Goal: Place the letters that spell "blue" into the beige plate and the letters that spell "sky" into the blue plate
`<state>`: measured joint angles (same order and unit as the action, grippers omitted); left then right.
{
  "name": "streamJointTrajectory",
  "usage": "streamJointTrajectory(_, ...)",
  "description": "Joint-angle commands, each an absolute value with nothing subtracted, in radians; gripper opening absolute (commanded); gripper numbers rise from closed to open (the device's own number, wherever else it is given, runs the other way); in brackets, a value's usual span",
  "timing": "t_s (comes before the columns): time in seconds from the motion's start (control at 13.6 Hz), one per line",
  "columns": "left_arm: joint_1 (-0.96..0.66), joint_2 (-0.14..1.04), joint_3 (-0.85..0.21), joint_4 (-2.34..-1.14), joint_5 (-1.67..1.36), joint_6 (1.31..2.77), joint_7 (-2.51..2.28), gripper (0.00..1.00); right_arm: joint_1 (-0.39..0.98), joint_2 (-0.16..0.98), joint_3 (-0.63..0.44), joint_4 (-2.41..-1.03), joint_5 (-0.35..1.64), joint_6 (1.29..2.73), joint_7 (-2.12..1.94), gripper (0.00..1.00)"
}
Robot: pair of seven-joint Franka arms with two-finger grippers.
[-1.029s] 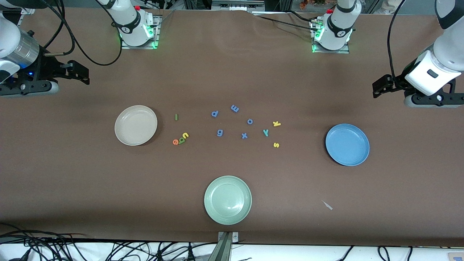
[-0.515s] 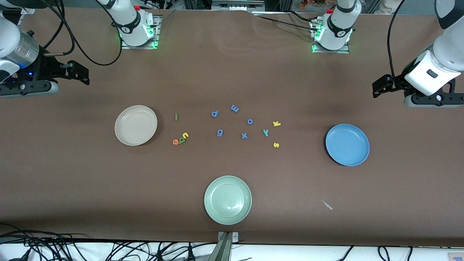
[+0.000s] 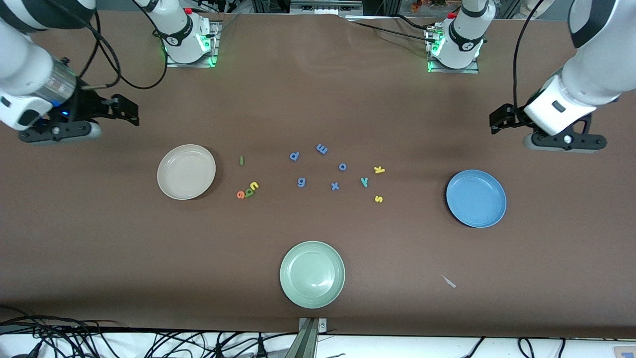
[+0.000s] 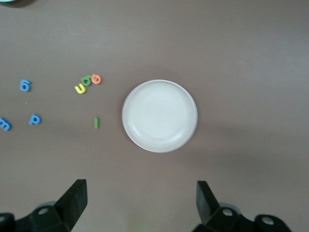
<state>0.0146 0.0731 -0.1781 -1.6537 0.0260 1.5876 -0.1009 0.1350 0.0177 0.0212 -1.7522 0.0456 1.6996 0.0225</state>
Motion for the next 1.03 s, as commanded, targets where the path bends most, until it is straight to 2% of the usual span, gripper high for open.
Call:
streamJointTrajectory(0.0, 0.017, 0.169, -0.179, -1.606, 0.025, 1.577, -0.086, 1.00, 0.137, -0.005, 0.093, -1.922, 0.077, 1.875, 0.154, 1.00)
streamJointTrajectory(0.15, 0.015, 0.213, -0.179, -1.600, 0.018, 1.583, -0.103, 1.00, 0.137, -0.006, 0.132, -1.992, 0.077, 1.940, 0.205, 1.00)
streamJointTrajectory(0.44, -0.017, 0.343, -0.181, -1.548, 0.009, 1.620, -0.367, 1.00, 0.137, -0.006, 0.208, -2.261, 0.077, 2.276, 0.285, 1.00)
streamJointTrajectory(0.74, -0.066, 0.435, -0.181, -1.546, 0.009, 1.764, -0.705, 1.00, 0.138, 0.096, 0.319, -2.322, 0.072, 2.439, 0.393, 1.00)
streamJointTrajectory(0.96, -0.147, 0.564, -0.178, -1.561, 0.024, 1.931, -0.991, 1.00, 0.173, 0.213, 0.327, -2.404, 0.072, 2.673, 0.455, 1.00)
